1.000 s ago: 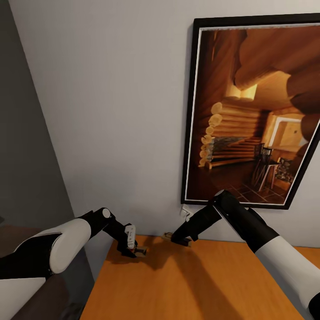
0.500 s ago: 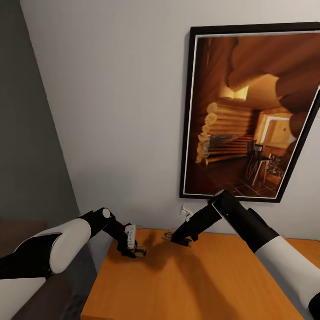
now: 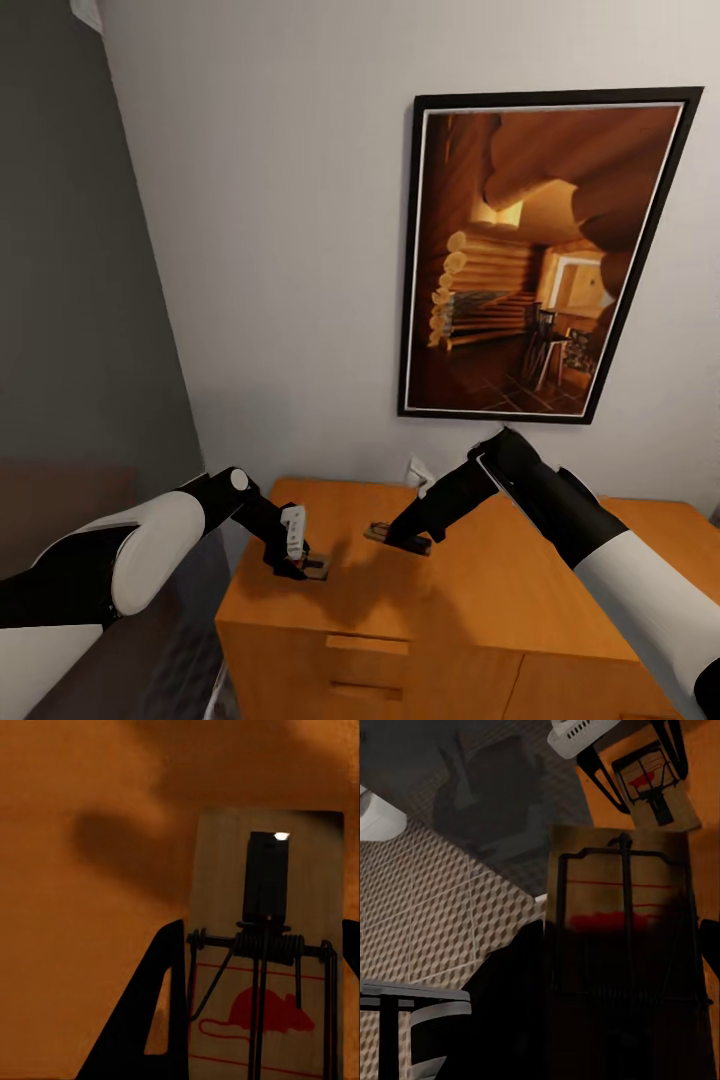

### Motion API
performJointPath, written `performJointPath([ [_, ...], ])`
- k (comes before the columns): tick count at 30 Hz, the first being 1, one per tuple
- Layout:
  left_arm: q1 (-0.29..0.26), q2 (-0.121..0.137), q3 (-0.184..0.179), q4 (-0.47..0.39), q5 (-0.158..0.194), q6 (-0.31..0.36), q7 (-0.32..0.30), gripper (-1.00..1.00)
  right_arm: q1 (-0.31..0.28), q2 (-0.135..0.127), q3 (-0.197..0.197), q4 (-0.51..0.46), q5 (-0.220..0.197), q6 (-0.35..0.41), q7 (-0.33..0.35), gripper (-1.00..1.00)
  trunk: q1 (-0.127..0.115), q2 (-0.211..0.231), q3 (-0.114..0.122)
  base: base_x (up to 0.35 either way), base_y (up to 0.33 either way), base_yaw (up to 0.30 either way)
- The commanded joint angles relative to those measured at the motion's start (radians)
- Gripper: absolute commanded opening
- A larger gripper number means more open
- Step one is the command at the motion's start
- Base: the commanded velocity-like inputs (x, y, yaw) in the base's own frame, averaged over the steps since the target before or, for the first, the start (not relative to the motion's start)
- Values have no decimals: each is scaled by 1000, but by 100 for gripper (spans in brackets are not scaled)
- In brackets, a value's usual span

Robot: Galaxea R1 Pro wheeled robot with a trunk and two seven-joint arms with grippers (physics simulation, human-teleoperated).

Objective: Take the four mousetraps from the cabinet in the bathroom and place them on the bathroom floor. Make sure all four end up on the same floor surface, and ensure that at least two of them are either under or directly next to the same bathroom sink.

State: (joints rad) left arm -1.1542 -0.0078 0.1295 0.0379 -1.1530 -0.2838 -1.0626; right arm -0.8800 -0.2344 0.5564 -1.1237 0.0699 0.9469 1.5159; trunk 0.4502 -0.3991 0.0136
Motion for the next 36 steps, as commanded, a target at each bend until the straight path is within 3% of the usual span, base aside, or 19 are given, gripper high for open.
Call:
performJointPath([
  [1,-1,0,9,2,-11,-8,4,-100,-1,0,0,-1,7,13,10,-100,0,-1,-1,-335,0,0],
  [36,-1,0,9,2,-11,-8,3,-100,-1,0,0,-1,7,13,10,-100,0,-1,-1,-335,0,0],
])
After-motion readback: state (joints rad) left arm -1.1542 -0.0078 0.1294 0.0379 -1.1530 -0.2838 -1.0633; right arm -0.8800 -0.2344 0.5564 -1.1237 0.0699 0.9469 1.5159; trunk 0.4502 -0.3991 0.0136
